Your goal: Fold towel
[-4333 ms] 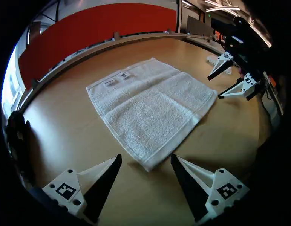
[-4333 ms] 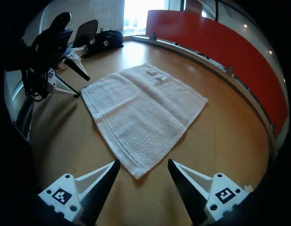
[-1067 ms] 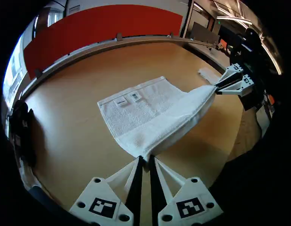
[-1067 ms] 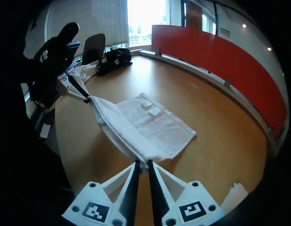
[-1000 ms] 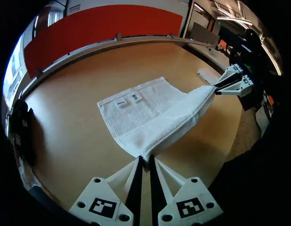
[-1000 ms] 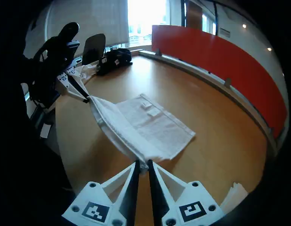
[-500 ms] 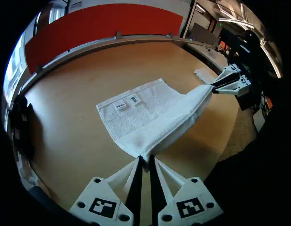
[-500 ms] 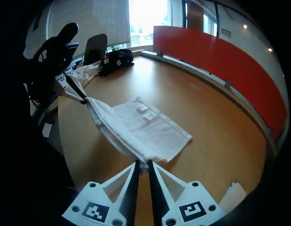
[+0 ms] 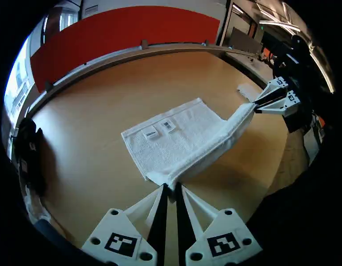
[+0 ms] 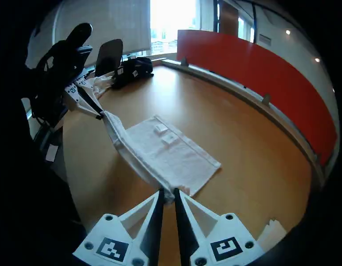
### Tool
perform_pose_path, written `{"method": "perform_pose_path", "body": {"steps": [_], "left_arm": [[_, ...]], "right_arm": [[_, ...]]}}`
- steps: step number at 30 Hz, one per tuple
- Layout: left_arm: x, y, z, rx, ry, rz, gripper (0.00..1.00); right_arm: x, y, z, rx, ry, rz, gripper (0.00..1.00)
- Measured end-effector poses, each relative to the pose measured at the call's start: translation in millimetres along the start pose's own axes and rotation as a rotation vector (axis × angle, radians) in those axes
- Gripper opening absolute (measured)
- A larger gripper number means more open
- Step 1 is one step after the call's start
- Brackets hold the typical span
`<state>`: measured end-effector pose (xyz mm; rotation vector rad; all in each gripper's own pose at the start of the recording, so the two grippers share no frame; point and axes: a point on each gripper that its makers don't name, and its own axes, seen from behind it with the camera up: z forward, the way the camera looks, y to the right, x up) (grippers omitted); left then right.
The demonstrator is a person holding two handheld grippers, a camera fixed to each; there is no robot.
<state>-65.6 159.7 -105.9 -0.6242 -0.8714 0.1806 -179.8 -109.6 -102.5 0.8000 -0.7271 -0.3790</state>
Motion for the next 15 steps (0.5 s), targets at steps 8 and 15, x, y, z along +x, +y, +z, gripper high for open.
{"method": "perform_pose_path", "body": {"steps": [8,15], "left_arm": [[24.6,-21.8,17.4,0.032,0.001,-0.008,0.13],[38.1,-38.6,34.7,0.056,-0.021,-0.008,0.13]], "right_arm": [[7.4,23.4,18.4,-0.026,-0.006,-0.011,0.17],[11.6,44.8,36.5,-0.049,-0.016,0.0,0.17]]}}
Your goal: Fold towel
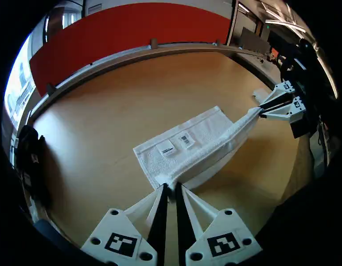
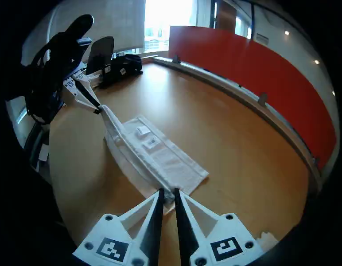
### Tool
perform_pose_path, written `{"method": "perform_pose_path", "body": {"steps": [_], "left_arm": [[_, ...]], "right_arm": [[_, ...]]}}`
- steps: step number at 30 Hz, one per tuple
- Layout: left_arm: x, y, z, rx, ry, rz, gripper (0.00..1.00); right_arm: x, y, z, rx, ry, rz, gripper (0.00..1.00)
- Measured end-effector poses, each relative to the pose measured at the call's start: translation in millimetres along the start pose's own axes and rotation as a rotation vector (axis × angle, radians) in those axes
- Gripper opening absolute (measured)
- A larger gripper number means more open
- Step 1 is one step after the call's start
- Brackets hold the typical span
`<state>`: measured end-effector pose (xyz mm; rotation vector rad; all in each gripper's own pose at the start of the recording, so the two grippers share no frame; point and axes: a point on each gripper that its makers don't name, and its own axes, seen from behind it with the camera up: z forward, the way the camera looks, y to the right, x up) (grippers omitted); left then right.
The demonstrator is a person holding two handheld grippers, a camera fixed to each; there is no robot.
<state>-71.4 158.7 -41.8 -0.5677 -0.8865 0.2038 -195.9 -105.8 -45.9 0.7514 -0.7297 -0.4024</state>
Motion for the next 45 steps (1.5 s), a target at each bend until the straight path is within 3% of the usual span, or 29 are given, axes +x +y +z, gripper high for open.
{"method": "perform_pose_path", "body": {"steps": [13,29,39,45], "left_arm": [[0.2,-17.0,34.6,0.022,-0.055,0.016,0.13],[-1.5,-30.0,66.6,0.045,-0.083,0.054,0.13],[-0.8,-41.6,84.5,0.071,-0.07,0.05,0.24],[1.2,-49.6,93.0,0.095,-0.058,0.047,0.3]], "right_arm": [[-11.4,15.8,29.3,0.0,-0.04,0.028,0.17],[-21.5,27.7,51.2,-0.01,-0.069,0.052,0.17],[-30.5,36.0,68.2,-0.036,-0.087,0.091,0.21],[-32.4,43.0,76.6,-0.067,-0.092,0.11,0.3]]}}
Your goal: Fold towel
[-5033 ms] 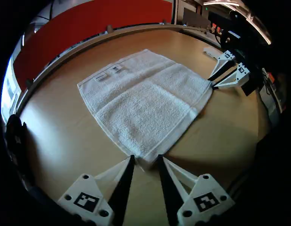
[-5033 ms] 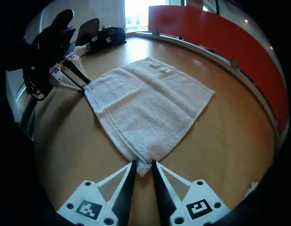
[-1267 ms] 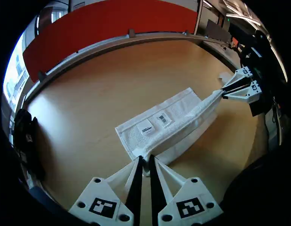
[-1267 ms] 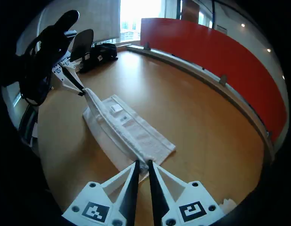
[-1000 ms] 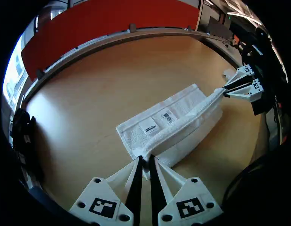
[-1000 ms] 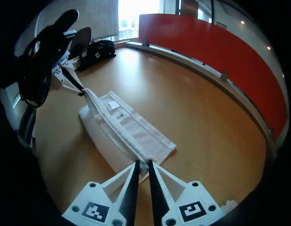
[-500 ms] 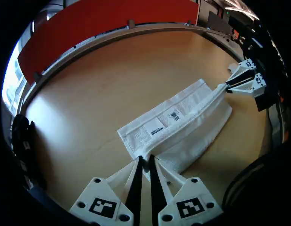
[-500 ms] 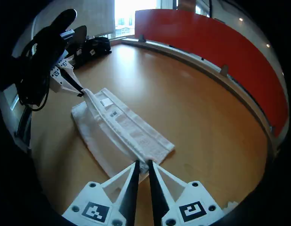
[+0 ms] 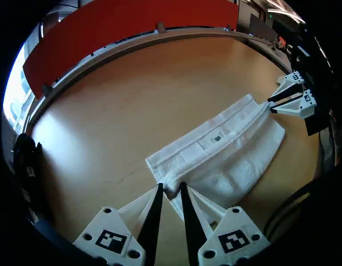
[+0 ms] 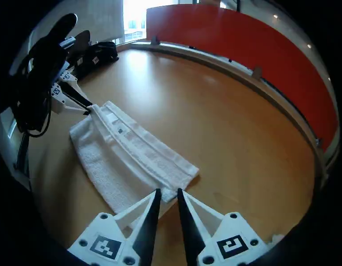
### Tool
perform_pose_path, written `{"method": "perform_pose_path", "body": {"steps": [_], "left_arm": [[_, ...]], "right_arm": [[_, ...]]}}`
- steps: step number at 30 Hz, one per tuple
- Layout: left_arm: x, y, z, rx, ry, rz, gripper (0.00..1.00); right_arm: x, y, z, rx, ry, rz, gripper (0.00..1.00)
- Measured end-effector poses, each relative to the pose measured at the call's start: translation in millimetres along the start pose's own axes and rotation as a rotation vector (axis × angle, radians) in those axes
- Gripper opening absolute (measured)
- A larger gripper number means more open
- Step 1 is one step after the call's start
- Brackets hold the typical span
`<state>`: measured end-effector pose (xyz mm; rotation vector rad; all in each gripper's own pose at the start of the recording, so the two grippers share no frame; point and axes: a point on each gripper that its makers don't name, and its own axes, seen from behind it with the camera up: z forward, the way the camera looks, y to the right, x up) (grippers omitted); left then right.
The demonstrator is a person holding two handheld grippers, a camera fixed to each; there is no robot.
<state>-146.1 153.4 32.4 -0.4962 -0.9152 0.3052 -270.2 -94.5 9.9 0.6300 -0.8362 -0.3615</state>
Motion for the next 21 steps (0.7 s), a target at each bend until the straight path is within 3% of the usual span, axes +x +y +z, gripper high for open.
{"method": "perform_pose_path", "body": {"steps": [7,14,21], "left_arm": [[1.0,-10.3,5.6,0.029,-0.004,0.004,0.42],[5.7,-18.2,8.8,0.047,0.006,-0.004,0.48],[7.1,-27.4,6.7,0.07,0.006,0.011,0.82]], "right_arm": [[1.9,12.8,6.1,-0.043,-0.003,0.006,0.56],[3.4,22.9,10.9,-0.073,-0.008,0.005,0.63],[7.2,31.6,11.3,-0.102,-0.002,0.008,0.74]]}}
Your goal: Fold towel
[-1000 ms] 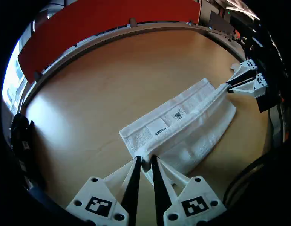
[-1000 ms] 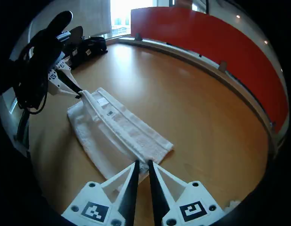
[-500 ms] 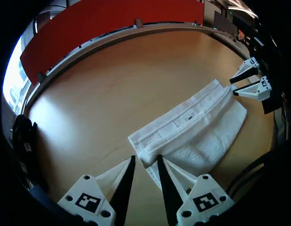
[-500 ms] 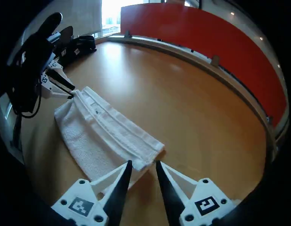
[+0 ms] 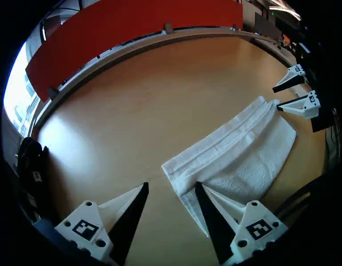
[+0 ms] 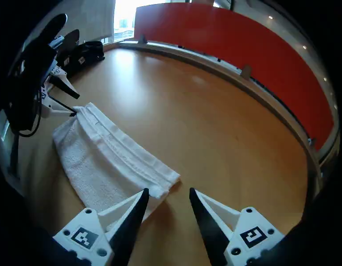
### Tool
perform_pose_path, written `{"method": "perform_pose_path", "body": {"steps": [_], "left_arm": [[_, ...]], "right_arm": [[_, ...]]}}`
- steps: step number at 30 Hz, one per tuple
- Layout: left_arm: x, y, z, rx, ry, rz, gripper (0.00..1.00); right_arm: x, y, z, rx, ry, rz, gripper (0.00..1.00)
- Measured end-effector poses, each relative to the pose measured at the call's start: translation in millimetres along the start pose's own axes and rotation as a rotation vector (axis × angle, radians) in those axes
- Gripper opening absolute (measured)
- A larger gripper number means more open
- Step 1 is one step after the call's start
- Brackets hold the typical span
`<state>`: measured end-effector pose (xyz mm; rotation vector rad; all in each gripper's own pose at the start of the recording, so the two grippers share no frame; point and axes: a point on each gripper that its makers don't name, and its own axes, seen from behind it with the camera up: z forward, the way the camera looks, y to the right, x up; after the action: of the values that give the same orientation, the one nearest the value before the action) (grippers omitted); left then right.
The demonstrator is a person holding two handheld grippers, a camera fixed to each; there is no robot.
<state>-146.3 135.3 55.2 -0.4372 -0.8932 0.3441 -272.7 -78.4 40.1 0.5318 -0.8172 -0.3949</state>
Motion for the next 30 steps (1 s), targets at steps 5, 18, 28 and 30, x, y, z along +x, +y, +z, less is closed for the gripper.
{"method": "perform_pose_path", "body": {"steps": [5,18,28,30], "left_arm": [[-1.1,-7.3,-1.6,0.013,-0.001,-0.015,0.92],[6.5,-19.9,-3.2,0.053,0.014,-0.02,0.92],[6.9,-25.7,-14.4,0.06,0.028,-0.05,0.92],[5.1,-25.0,-17.5,0.058,0.03,-0.057,0.92]], "right_arm": [[3.1,7.0,-1.0,-0.02,0.009,0.007,0.86],[9.0,20.5,-5.2,-0.058,0.025,0.003,0.97],[12.8,18.1,-11.8,-0.058,0.051,0.025,1.0],[12.1,14.9,-14.2,-0.053,0.055,0.03,1.0]]}}
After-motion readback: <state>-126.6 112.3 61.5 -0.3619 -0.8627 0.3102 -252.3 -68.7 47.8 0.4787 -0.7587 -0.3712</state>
